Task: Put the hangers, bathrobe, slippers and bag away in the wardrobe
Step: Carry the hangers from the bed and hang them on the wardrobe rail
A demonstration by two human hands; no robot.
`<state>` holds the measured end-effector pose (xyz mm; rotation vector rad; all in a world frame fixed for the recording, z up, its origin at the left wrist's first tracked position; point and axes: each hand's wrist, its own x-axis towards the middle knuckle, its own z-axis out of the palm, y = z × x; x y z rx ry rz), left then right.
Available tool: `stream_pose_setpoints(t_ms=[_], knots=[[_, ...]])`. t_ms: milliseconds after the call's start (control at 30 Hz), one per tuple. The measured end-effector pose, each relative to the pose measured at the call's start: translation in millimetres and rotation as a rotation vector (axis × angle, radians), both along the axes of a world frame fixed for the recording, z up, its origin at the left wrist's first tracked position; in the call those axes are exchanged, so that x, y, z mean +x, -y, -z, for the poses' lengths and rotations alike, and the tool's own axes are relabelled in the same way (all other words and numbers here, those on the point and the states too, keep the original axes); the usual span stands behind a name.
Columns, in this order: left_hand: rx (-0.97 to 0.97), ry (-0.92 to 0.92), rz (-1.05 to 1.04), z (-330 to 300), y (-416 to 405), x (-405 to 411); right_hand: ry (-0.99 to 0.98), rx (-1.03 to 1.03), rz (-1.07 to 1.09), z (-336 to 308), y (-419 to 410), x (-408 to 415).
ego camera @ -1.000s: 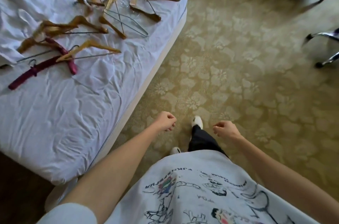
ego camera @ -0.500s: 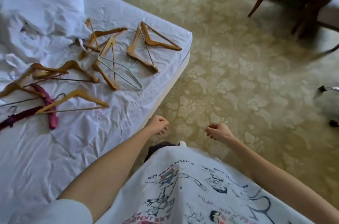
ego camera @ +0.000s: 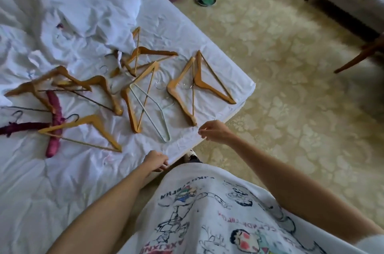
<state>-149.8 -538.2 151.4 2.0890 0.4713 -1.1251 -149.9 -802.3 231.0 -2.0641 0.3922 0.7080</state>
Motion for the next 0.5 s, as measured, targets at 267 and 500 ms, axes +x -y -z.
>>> stream_pose_setpoints(t_ms=[267,500], knots=[[-0.140,0.057,-0.112,-22.6,85.0,157.5,-0.117,-0.143,-0.060,15.3,96.1,131.1],[-0.150,0.043,-0.326,-16.2,119.9,234.9,-0.291,-0.293,-0.183,31.3,157.0,221.7]])
